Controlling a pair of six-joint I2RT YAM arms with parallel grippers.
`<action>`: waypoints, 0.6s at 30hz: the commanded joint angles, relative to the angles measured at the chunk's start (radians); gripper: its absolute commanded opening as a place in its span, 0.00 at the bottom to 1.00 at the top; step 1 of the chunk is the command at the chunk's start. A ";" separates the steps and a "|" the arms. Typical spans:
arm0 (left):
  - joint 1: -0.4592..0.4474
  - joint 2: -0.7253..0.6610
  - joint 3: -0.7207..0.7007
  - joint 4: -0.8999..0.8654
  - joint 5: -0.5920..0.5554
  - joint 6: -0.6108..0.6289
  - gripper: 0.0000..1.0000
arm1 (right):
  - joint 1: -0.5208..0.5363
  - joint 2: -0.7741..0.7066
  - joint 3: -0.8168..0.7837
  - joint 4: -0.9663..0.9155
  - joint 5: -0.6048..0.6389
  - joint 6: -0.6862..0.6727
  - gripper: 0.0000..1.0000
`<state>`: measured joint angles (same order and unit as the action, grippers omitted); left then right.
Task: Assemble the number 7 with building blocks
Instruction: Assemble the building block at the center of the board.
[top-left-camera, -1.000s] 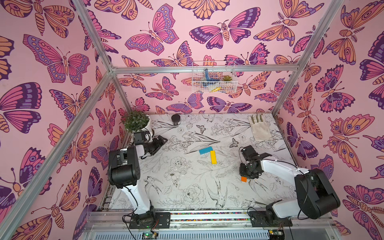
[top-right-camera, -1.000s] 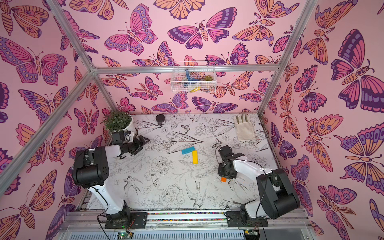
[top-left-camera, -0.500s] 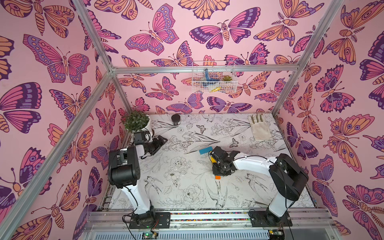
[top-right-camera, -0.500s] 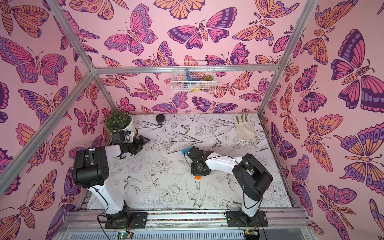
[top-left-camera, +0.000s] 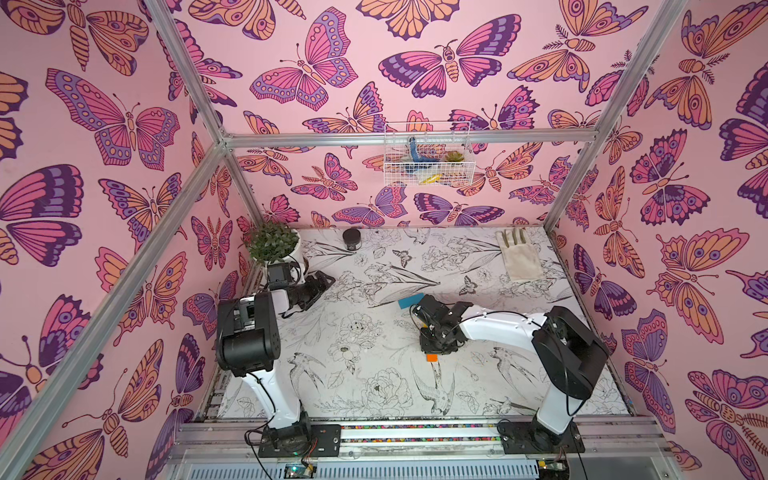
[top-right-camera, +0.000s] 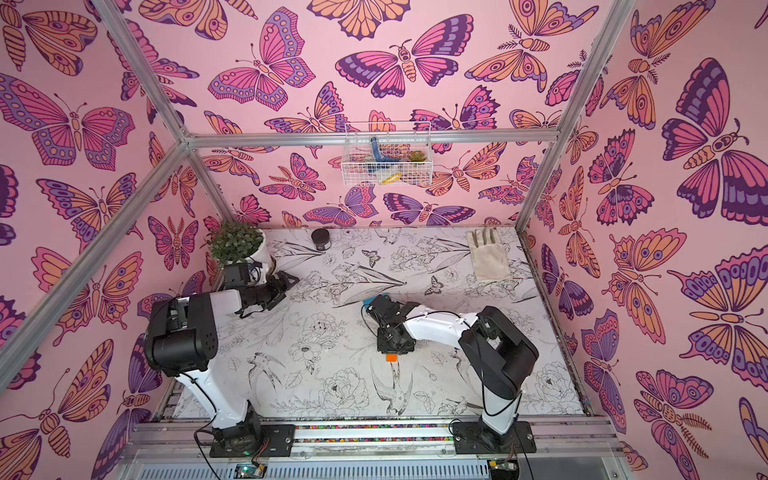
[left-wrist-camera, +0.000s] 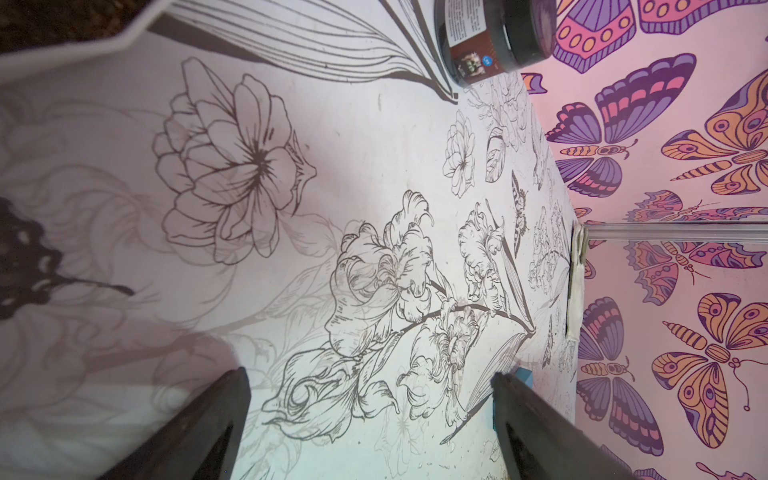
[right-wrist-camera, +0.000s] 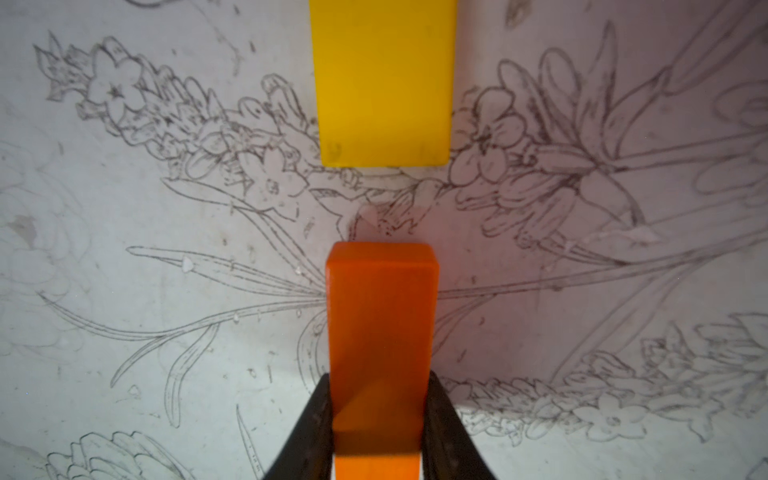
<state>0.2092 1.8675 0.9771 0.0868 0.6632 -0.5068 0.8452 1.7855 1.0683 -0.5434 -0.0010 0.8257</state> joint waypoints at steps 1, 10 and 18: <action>0.003 0.038 -0.012 -0.028 -0.007 -0.006 0.96 | 0.012 0.069 -0.004 -0.075 -0.005 -0.026 0.22; 0.004 0.038 -0.012 -0.028 -0.008 -0.005 0.96 | -0.010 0.074 0.041 -0.136 0.055 -0.059 0.22; 0.003 0.036 -0.012 -0.028 -0.007 -0.006 0.96 | -0.026 0.061 0.035 -0.123 0.064 -0.069 0.24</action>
<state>0.2092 1.8675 0.9771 0.0868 0.6632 -0.5068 0.8356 1.8194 1.1198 -0.6106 0.0128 0.7769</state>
